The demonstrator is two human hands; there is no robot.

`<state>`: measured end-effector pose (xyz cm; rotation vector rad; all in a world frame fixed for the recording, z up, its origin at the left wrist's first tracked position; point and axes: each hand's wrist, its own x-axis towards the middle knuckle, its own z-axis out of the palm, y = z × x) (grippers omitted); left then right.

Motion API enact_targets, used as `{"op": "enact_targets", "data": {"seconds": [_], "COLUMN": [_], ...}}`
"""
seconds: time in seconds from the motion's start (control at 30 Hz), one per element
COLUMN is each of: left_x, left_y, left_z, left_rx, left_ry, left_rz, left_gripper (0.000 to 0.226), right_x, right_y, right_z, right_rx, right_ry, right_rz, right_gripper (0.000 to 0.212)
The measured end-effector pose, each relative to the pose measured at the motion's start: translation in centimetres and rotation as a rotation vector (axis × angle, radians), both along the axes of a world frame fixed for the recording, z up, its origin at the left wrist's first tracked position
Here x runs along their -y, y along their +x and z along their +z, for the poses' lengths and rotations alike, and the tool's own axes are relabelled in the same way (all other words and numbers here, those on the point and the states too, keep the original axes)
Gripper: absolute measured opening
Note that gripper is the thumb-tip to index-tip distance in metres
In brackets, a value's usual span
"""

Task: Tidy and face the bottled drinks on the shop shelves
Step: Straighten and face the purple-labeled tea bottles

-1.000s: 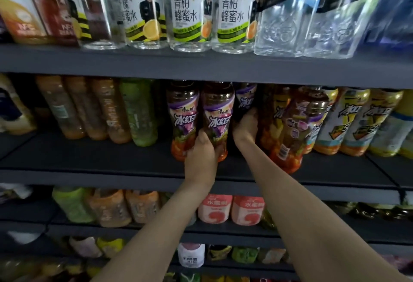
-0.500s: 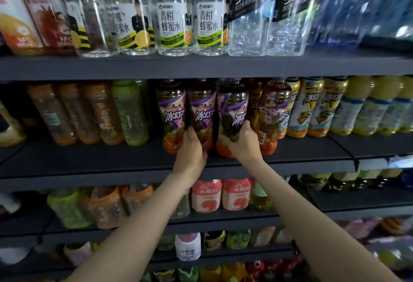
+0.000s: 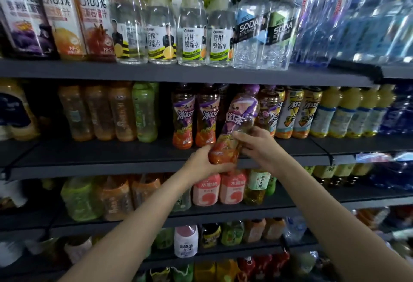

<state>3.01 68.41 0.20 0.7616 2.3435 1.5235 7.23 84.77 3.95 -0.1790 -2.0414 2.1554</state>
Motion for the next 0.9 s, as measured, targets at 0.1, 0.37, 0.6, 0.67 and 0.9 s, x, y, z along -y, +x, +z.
{"op": "enact_targets", "data": {"seconds": [0.1,0.37,0.6,0.67,0.9], "left_x": [1.1,4.1,5.3,4.7,4.6], "left_y": [1.0,1.2,1.1,1.2,1.0], "left_z": [-0.1,2.4,3.0,3.0,3.6], "left_rx": [-0.325,-0.359,0.462,0.225,-0.698], "left_ry": [-0.146,-0.140,0.483,0.453,0.076], "left_rz": [0.170,0.090,-0.063,0.083,0.234], "left_gripper": [0.074,0.071,0.042,0.043,0.074], "right_x": [0.7,2.3,2.6,3.0,3.8], "right_y": [0.2,1.3,1.6,1.4,1.1], "right_z": [1.1,2.2,5.2,5.2,4.0], "right_rx": [0.062,0.005,-0.131,-0.087,-0.035], "right_ry": [-0.083,-0.357,-0.215,-0.172,-0.498], "right_rz": [-0.139,-0.175,-0.080,-0.143,-0.260], "right_gripper": [0.047,0.035,0.024,0.030,0.069]}}
